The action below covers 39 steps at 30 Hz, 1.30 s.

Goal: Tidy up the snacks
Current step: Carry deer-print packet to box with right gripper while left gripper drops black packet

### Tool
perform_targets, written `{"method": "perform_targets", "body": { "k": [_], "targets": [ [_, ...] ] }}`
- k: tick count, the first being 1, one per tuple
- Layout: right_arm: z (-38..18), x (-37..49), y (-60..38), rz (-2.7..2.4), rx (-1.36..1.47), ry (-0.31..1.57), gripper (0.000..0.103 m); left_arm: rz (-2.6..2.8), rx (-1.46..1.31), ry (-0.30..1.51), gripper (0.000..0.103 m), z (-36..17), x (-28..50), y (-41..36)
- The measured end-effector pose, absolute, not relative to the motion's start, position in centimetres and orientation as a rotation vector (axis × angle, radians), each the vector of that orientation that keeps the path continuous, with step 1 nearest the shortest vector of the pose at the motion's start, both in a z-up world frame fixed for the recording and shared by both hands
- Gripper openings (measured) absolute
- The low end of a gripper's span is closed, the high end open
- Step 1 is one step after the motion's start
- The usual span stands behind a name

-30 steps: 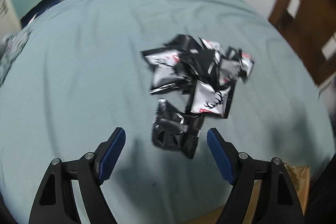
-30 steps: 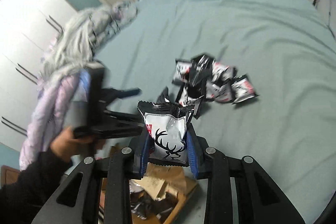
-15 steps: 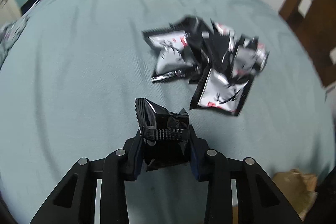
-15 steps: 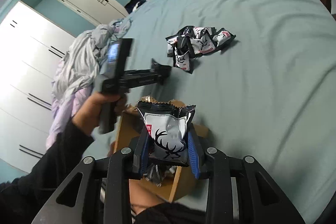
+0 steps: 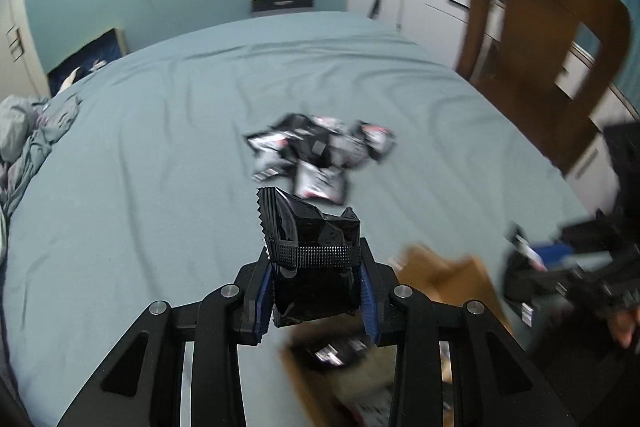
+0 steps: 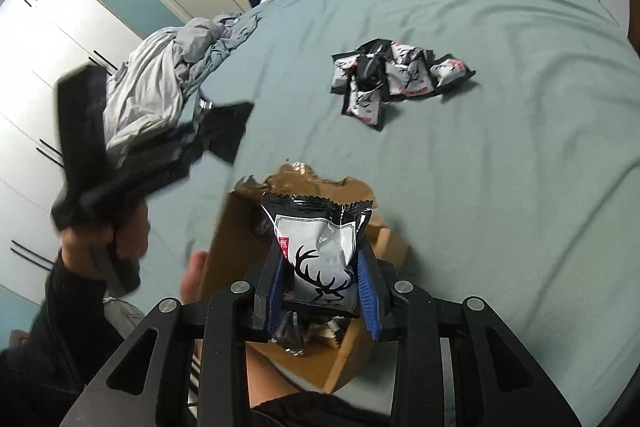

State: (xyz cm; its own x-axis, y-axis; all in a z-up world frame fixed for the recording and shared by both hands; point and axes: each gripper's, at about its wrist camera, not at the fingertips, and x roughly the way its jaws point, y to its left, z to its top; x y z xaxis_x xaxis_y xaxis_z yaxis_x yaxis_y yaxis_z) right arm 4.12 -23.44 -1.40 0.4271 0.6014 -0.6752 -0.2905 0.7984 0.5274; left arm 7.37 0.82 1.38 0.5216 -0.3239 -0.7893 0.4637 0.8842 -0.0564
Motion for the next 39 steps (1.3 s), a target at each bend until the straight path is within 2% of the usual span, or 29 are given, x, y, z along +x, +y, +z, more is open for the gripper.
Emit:
{"method": "perform_targets", "body": {
  "k": [6, 14, 15, 18, 20, 23, 25, 26, 30, 34, 39],
  "targets": [
    [-1.7, 4.1, -23.3, 0.57, 0.342, 0.976, 0.031, -0.554, 0.268, 0.872, 0.035, 2.2, 1.6, -1.7],
    [-1.4, 3.5, -22.7, 0.576, 0.306, 0.975, 0.031, -0.531, 0.319, 0.962, 0.036, -0.2, 0.6, -3.3],
    [-1.3, 3.4, -22.7, 0.577, 0.306, 0.972, 0.031, -0.523, 0.325, 0.971, 0.042, -0.5, 0.8, -3.3],
    [-1.2, 3.4, -22.6, 0.582, 0.308, 0.969, 0.031, -0.462, 0.328, 0.99, 0.045, -1.2, 1.4, -2.9],
    [-1.2, 3.4, -22.5, 0.582, 0.298, 0.969, 0.031, -0.386, 0.334, 1.008, 0.051, -1.8, 2.3, -2.5],
    [-1.3, 3.4, -22.3, 0.586, 0.287, 0.975, 0.032, -0.338, 0.329, 1.016, 0.053, -2.0, 2.7, -1.6],
    [-1.3, 3.5, -22.1, 0.585, 0.278, 0.977, 0.032, -0.322, 0.321, 1.012, 0.065, -1.8, 2.9, -1.2],
    [-1.3, 3.5, -22.0, 0.589, 0.274, 0.977, 0.032, -0.315, 0.315, 1.003, 0.067, -1.7, 3.0, -1.0],
    [-1.3, 3.4, -21.3, 0.598, 0.244, 0.985, 0.032, -0.27, 0.272, 0.986, 0.069, -1.5, 3.7, -0.1],
    [-1.3, 3.2, -20.4, 0.609, 0.201, 0.992, 0.032, -0.179, 0.245, 0.952, 0.08, -0.9, 4.4, 1.3],
    [-1.5, 3.0, -18.9, 0.602, 0.114, 1.009, 0.032, -0.121, 0.152, 0.904, 0.08, 0.3, 4.7, 3.3]
  ]
}}
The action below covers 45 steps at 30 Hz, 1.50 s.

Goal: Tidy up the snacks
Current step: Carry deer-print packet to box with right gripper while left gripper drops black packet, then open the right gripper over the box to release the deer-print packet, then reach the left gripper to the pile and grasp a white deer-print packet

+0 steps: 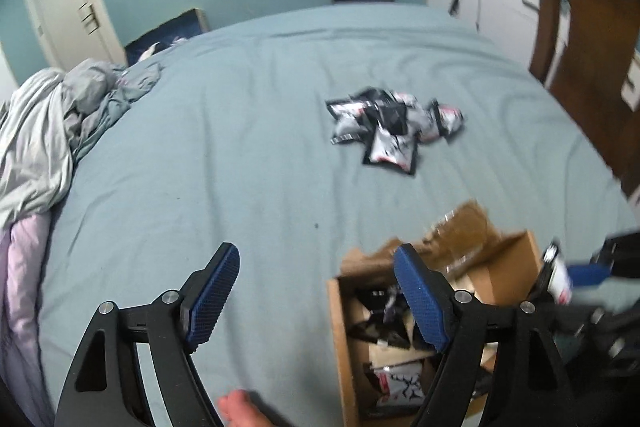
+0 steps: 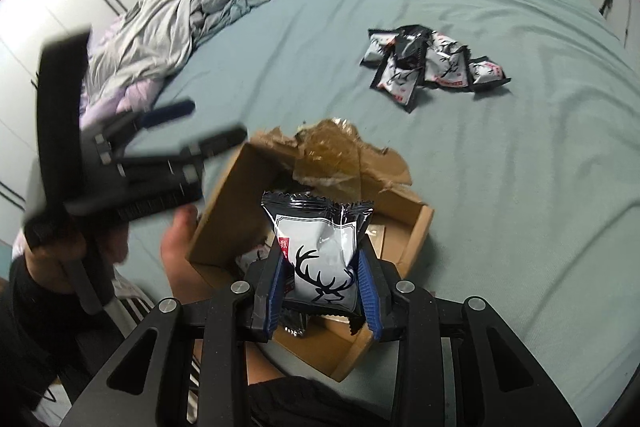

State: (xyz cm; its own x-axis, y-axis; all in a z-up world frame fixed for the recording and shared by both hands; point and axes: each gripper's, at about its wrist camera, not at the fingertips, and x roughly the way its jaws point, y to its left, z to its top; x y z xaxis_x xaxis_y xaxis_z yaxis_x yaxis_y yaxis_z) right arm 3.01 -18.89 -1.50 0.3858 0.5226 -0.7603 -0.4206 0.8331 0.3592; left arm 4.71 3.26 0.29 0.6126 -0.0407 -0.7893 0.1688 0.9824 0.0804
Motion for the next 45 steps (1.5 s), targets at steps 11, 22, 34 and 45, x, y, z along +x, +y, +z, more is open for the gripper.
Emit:
{"method": "perform_targets", "body": {
  "k": [11, 22, 34, 45],
  "targets": [
    [-1.9, 3.3, -16.4, 0.573, -0.004, 1.073, 0.046, -0.113, 0.177, 0.891, 0.083, 0.3, 4.8, 2.8],
    [0.6, 2.1, -19.3, 0.44, 0.131, 0.843, 0.056, -0.044, 0.226, 0.802, 0.103, 1.2, 4.3, 2.6],
    [1.3, 2.2, -20.8, 0.302, 0.124, 0.794, 0.056, 0.048, 0.26, 0.795, 0.103, 1.4, 4.8, 3.0],
    [1.2, 4.2, -20.9, 0.126, 0.049, 0.849, 0.056, -0.054, 0.116, 0.647, 0.103, 2.0, 4.1, 2.5]
  ]
}}
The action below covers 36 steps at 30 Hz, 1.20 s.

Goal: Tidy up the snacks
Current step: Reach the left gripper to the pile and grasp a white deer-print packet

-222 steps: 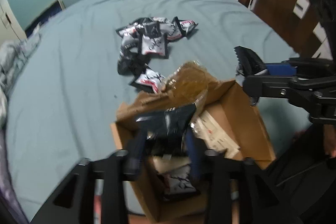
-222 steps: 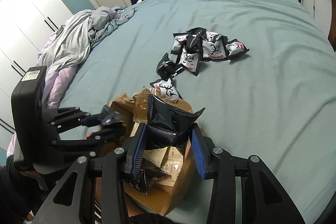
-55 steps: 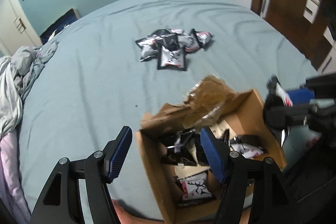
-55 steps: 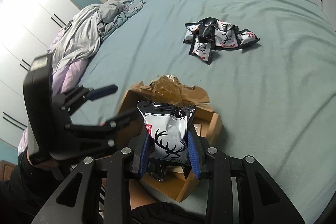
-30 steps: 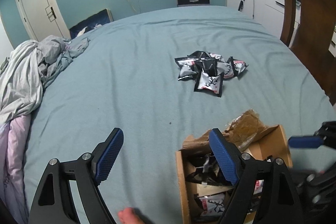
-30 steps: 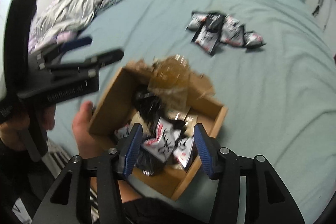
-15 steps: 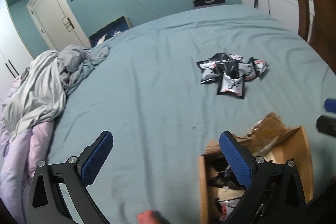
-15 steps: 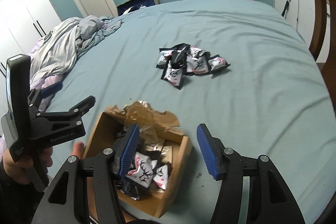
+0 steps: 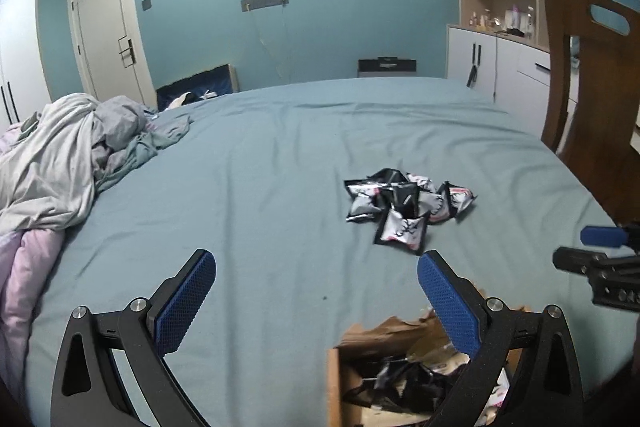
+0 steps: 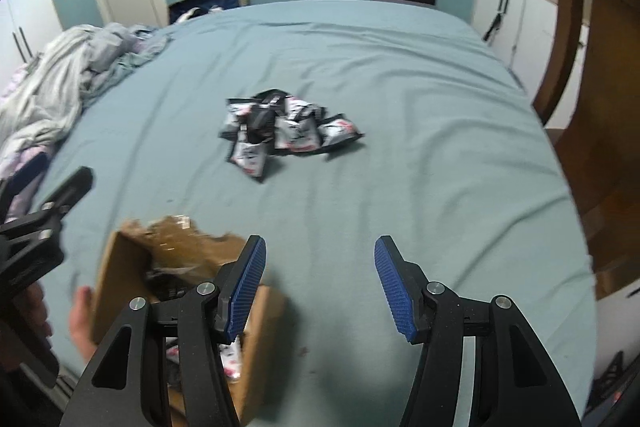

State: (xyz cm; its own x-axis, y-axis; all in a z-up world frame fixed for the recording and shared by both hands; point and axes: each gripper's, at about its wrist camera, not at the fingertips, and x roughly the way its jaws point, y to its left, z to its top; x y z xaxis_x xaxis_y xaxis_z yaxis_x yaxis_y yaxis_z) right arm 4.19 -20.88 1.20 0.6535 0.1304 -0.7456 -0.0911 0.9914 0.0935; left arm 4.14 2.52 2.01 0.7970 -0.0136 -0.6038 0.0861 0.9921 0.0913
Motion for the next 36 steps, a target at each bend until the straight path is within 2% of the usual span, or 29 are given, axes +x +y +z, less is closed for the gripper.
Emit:
{"method": "perform_targets", "body": {
  "k": [9, 14, 18, 27, 36],
  "targets": [
    [1.2, 6.8, -20.9, 0.124, -0.001, 0.86, 0.056, -0.134, 0.245, 0.734, 0.103, 0.5, 5.4, 0.6],
    [0.3, 9.1, -21.9, 0.144, 0.016, 0.908, 0.056, -0.079, 0.359, 0.691, 0.103, 0.4, 5.6, -0.4],
    [0.2, 11.1, -22.5, 0.136, 0.012, 0.907, 0.056, -0.043, 0.432, 0.758, 0.103, -0.1, 6.2, -0.9],
    [-1.4, 16.8, -23.0, 0.106, 0.022, 0.889, 0.056, -0.061, 0.45, 0.79, 0.103, -1.1, 7.0, -0.9],
    [-4.2, 21.2, -20.8, 0.229, -0.006, 0.919, 0.056, -0.119, 0.318, 0.895, 0.103, -1.3, 9.0, 0.3]
  ]
}}
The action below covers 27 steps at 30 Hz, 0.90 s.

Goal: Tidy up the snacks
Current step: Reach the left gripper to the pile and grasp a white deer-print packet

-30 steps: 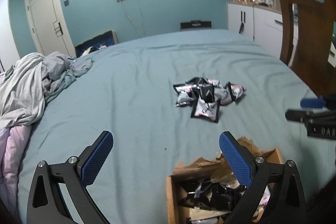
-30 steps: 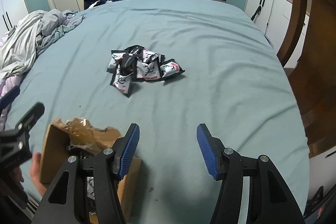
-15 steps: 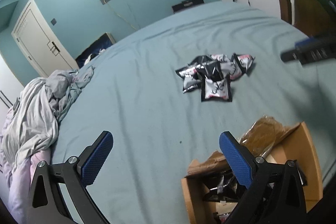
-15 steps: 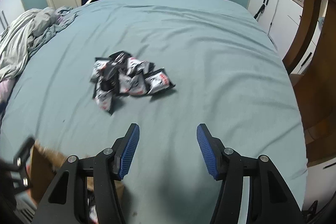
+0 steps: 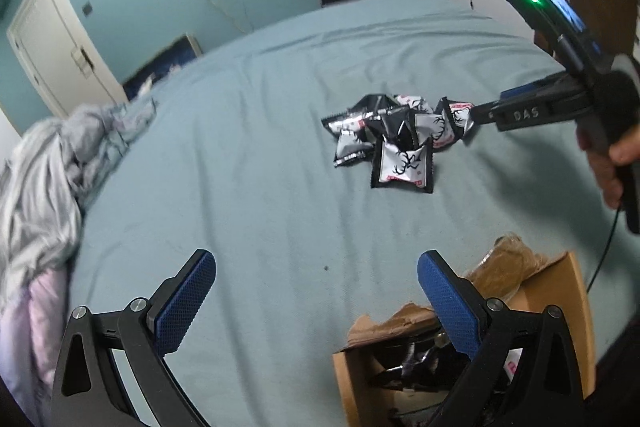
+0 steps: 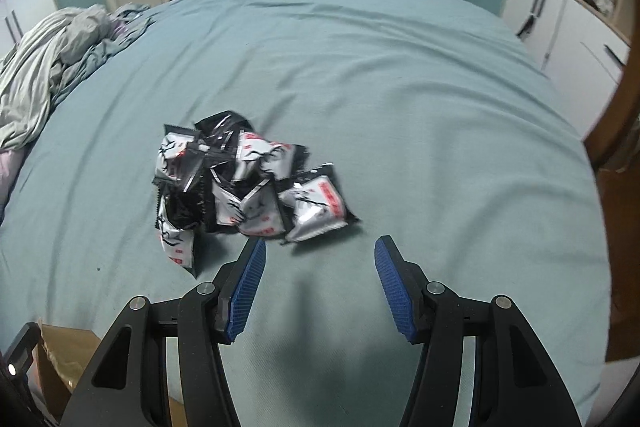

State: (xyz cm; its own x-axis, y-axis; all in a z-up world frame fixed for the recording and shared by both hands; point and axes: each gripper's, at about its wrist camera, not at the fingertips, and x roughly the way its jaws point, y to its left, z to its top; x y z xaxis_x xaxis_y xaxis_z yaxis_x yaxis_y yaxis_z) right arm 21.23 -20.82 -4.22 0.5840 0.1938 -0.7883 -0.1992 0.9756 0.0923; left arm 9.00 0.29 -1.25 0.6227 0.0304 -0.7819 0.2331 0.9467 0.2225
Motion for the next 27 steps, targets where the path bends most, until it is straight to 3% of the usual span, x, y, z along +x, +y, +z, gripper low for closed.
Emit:
{"method": "perform_targets", "body": {
  "k": [16, 18, 19, 20, 22, 27],
  "targets": [
    [-7.7, 27.8, -18.0, 0.29, -0.088, 0.898, 0.055, -0.161, 0.199, 0.963, 0.103, -1.9, 10.3, 1.6],
    [-7.9, 27.5, -17.6, 0.301, -0.091, 0.883, 0.046, -0.165, 0.199, 0.957, 0.103, -1.8, 10.4, 1.6],
    [-7.8, 27.2, -17.6, 0.306, -0.091, 0.874, 0.038, -0.169, 0.203, 0.953, 0.103, -1.8, 10.4, 1.4],
    [-7.9, 26.9, -17.5, 0.293, -0.106, 0.867, 0.021, -0.174, 0.215, 0.952, 0.103, -1.7, 10.4, 1.2],
    [-8.0, 26.8, -17.9, 0.266, -0.105, 0.876, 0.01, -0.175, 0.25, 0.952, 0.103, -1.6, 10.9, 0.4],
    [-7.7, 26.4, -20.6, 0.285, 0.056, 0.89, 0.002, -0.271, 0.329, 1.018, 0.103, -2.0, 13.4, -3.2]
  ]
}}
